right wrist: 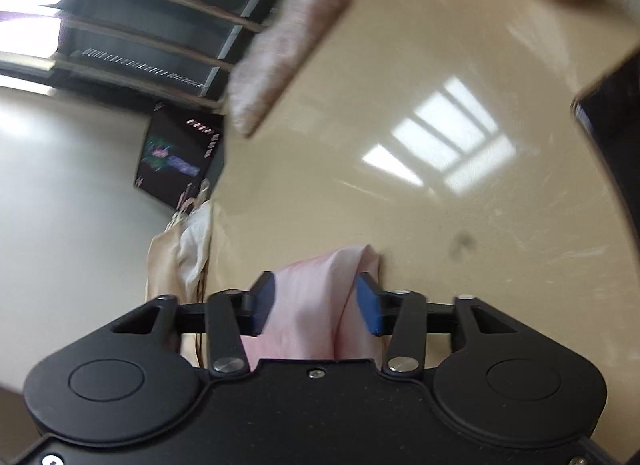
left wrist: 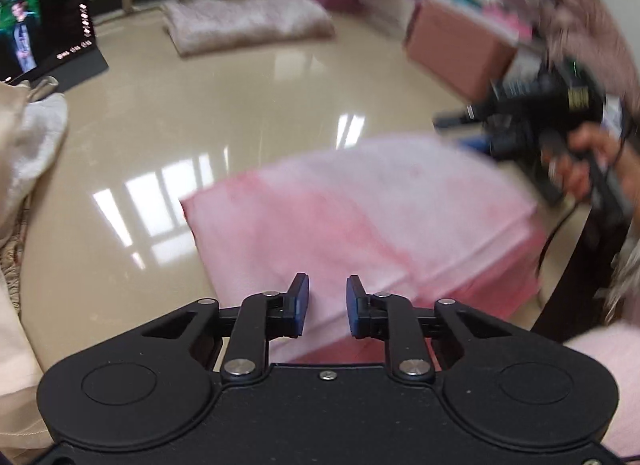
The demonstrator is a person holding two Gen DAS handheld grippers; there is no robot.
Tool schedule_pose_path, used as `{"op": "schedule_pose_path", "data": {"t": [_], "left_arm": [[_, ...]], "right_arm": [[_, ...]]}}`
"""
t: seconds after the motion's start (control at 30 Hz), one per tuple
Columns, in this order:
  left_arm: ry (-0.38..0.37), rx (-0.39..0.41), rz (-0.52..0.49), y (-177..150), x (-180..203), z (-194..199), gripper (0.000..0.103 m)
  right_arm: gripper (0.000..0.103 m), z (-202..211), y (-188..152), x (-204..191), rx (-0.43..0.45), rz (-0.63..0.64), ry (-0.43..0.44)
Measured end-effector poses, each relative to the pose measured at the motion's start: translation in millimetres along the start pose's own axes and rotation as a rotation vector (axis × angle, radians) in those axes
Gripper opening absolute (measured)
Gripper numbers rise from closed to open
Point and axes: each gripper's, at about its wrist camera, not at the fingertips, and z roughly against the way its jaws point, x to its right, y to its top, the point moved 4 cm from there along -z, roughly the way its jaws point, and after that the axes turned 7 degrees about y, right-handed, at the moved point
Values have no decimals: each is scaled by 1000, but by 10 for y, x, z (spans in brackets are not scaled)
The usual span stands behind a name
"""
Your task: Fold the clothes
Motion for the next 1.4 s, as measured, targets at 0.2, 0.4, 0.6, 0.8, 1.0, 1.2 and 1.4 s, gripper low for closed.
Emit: {"op": "schedule_pose_path", "data": {"t": [0.2,0.4,0.6,0.8,1.0,1.2,1.4], "left_arm": [[28,-46,-44,-155,-28,-137,19],[55,-31,-55,-147,-11,-119,20],[34,94,64,-22,-175,210,28],[86,90,46,-83,-187,254,28],[141,-6,-72,-277,-28,24,23],[169,-45,-91,-298,-47,-48,23],[204,87,-12,-216,-87,297,57]], "right_arm": [[1,-32,38,-21,73,16,50],[12,11,79,-88,78,137,17],[57,351,9,-174,116,138,72],[56,497,-497,-368,-22,326,-43],[11,427,-862,-379,-118,448,-152],[7,345,-906,-287,-118,532,-260],[51,621,-955,-535,-15,552,-229]]}}
